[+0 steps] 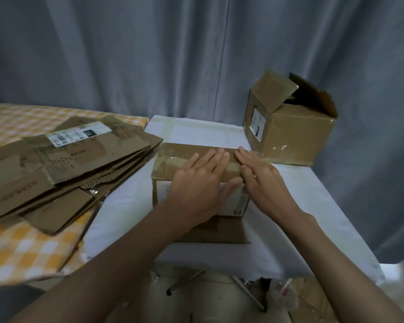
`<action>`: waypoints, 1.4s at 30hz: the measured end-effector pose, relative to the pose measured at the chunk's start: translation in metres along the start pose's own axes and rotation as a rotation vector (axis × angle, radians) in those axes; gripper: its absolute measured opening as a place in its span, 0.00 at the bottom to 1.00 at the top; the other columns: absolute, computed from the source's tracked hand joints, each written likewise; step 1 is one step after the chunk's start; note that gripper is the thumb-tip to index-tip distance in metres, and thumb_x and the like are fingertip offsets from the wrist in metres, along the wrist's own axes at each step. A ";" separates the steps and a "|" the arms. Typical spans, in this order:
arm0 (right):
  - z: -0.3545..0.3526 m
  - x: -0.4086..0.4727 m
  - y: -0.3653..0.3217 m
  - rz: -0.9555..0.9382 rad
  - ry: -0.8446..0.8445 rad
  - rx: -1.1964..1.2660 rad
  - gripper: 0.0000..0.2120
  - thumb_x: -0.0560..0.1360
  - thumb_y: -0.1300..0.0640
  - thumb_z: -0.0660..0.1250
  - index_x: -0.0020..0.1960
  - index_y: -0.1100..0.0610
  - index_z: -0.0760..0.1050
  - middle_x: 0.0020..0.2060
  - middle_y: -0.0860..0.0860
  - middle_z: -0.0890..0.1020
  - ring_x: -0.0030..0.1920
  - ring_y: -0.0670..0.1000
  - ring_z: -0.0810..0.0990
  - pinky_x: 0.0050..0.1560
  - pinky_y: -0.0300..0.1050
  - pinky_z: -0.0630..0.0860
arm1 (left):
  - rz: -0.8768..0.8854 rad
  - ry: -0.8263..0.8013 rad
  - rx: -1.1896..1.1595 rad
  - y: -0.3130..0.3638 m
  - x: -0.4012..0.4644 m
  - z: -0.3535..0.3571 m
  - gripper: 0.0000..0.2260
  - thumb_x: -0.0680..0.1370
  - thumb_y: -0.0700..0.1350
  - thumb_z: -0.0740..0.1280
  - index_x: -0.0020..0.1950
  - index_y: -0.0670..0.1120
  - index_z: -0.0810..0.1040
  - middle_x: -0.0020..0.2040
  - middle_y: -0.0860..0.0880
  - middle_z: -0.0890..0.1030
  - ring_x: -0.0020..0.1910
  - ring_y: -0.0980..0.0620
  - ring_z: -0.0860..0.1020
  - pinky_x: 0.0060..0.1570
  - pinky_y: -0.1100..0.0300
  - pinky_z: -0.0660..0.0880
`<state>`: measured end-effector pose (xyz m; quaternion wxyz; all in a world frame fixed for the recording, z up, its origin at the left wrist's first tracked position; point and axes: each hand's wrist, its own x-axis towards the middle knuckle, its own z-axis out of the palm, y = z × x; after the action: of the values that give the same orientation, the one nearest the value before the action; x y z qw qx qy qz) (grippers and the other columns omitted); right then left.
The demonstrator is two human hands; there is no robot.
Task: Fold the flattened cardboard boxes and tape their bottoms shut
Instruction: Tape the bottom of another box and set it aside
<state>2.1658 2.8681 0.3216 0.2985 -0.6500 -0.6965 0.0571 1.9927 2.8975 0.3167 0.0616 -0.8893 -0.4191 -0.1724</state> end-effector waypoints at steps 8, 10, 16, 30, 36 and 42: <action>-0.002 0.001 -0.010 0.175 -0.040 0.222 0.23 0.85 0.58 0.54 0.80 0.54 0.59 0.79 0.44 0.56 0.78 0.45 0.56 0.72 0.33 0.51 | -0.452 -0.022 -0.499 -0.060 -0.020 -0.022 0.23 0.85 0.53 0.52 0.77 0.44 0.57 0.75 0.44 0.64 0.70 0.45 0.68 0.61 0.54 0.66; -0.001 0.001 -0.013 0.285 -0.011 0.397 0.24 0.85 0.57 0.55 0.80 0.53 0.57 0.79 0.43 0.58 0.78 0.45 0.56 0.77 0.40 0.52 | -0.495 -0.003 -0.584 -0.060 -0.019 -0.020 0.17 0.85 0.49 0.54 0.72 0.43 0.62 0.68 0.44 0.70 0.62 0.47 0.72 0.54 0.57 0.65; 0.007 0.010 -0.023 0.343 -0.058 0.565 0.23 0.84 0.56 0.56 0.78 0.47 0.63 0.75 0.43 0.66 0.73 0.46 0.65 0.75 0.51 0.63 | -0.581 -0.107 -0.455 -0.055 -0.033 -0.023 0.24 0.85 0.49 0.54 0.76 0.36 0.56 0.75 0.37 0.60 0.69 0.40 0.66 0.62 0.50 0.66; 0.004 0.020 0.059 0.274 -0.195 -0.336 0.14 0.77 0.56 0.67 0.62 0.56 0.79 0.66 0.57 0.75 0.71 0.56 0.66 0.75 0.53 0.53 | -0.336 0.030 -0.110 -0.061 -0.029 -0.038 0.23 0.83 0.48 0.49 0.77 0.42 0.63 0.78 0.45 0.61 0.77 0.49 0.56 0.76 0.51 0.47; -0.014 0.013 0.059 0.280 -0.019 -0.229 0.11 0.72 0.66 0.63 0.50 0.56 0.79 0.51 0.57 0.82 0.56 0.61 0.78 0.61 0.51 0.68 | -0.320 0.136 -0.217 -0.048 -0.011 -0.052 0.19 0.82 0.48 0.58 0.72 0.44 0.73 0.73 0.46 0.72 0.75 0.48 0.63 0.76 0.52 0.47; -0.061 -0.008 0.050 0.243 0.187 0.058 0.10 0.75 0.67 0.64 0.53 0.59 0.80 0.48 0.54 0.81 0.50 0.55 0.77 0.43 0.43 0.64 | -0.216 0.202 -0.458 -0.010 0.019 -0.065 0.14 0.81 0.50 0.64 0.65 0.52 0.79 0.67 0.54 0.78 0.69 0.52 0.71 0.69 0.55 0.64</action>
<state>2.2392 2.8489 0.3446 0.3714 -0.7231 -0.5801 0.0520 1.9801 2.9009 0.3835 -0.1185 -0.8085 -0.4532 -0.3562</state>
